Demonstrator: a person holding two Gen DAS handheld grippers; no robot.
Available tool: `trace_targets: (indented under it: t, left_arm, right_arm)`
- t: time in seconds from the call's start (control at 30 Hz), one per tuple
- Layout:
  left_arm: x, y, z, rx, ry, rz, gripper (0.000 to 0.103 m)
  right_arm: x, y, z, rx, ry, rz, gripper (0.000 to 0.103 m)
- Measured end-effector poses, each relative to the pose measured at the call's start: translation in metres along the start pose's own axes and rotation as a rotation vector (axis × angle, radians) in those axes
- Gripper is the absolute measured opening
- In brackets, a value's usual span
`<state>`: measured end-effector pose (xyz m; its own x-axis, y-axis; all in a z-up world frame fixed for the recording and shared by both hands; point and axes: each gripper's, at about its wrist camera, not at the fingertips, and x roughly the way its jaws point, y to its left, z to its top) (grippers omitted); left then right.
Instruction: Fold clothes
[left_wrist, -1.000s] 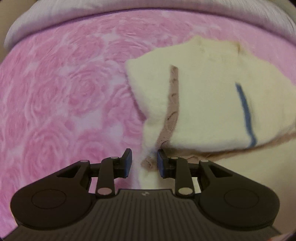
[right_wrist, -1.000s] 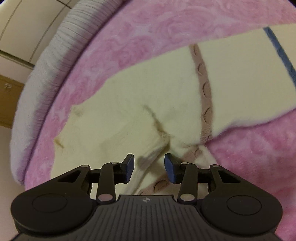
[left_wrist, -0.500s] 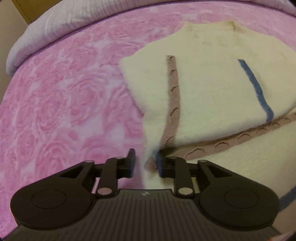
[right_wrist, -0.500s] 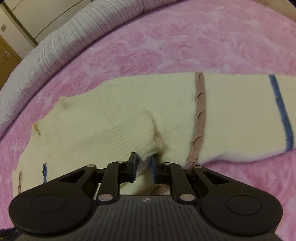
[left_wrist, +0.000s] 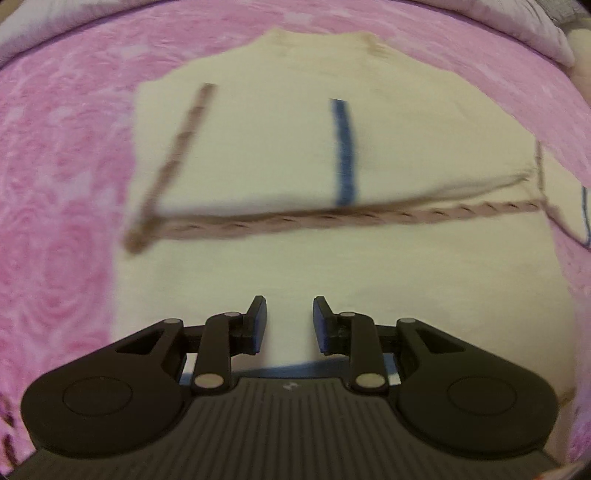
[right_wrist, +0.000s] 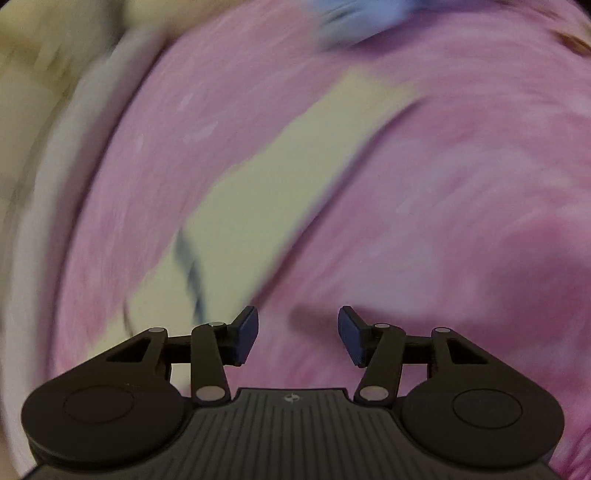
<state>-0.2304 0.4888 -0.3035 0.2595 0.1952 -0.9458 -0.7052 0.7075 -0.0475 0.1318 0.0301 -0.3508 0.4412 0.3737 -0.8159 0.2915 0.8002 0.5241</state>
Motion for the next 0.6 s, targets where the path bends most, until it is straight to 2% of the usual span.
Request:
trace_targets:
  t: [0.07,0.17,0.27,0.37,0.4,0.43,0.47,0.53,0.6]
  left_arm:
    - [0.002,-0.008,0.004,-0.014,0.004,-0.005,0.024]
    - [0.003,-0.017,0.01,-0.04,0.0,-0.02,0.024]
    - [0.002,-0.028,0.015,-0.051,-0.014,-0.035,0.024]
    - [0.0,-0.037,0.018,-0.058,-0.023,-0.039,0.024]
    - [-0.001,-0.039,0.019,-0.063,-0.026,-0.04,0.025]
    - [-0.003,-0.038,0.019,-0.071,-0.029,-0.042,0.025]
    - [-0.006,-0.036,0.02,-0.082,-0.033,-0.045,0.025]
    - [-0.012,-0.03,0.02,-0.103,-0.043,-0.047,0.025]
    - [-0.023,-0.019,0.02,-0.129,-0.063,-0.045,0.025]
  right_arm:
    - [-0.008,-0.026,0.026,0.087,-0.058,0.024,0.054]
    - [-0.004,-0.046,0.053,0.137,-0.073,0.052,0.054]
    - [0.008,-0.054,0.068,0.16,-0.062,0.082,0.054]
    - [0.021,-0.046,0.075,0.138,-0.072,0.094,0.053]
    - [0.025,-0.042,0.078,0.127,-0.074,0.094,0.031]
    - [0.027,-0.036,0.081,0.094,-0.062,0.08,0.014]
    - [0.031,-0.027,0.083,0.059,-0.046,0.058,0.011]
    - [0.023,0.001,0.078,-0.068,-0.095,0.037,0.01]
    - [0.001,0.052,0.059,-0.323,-0.176,0.072,0.01]
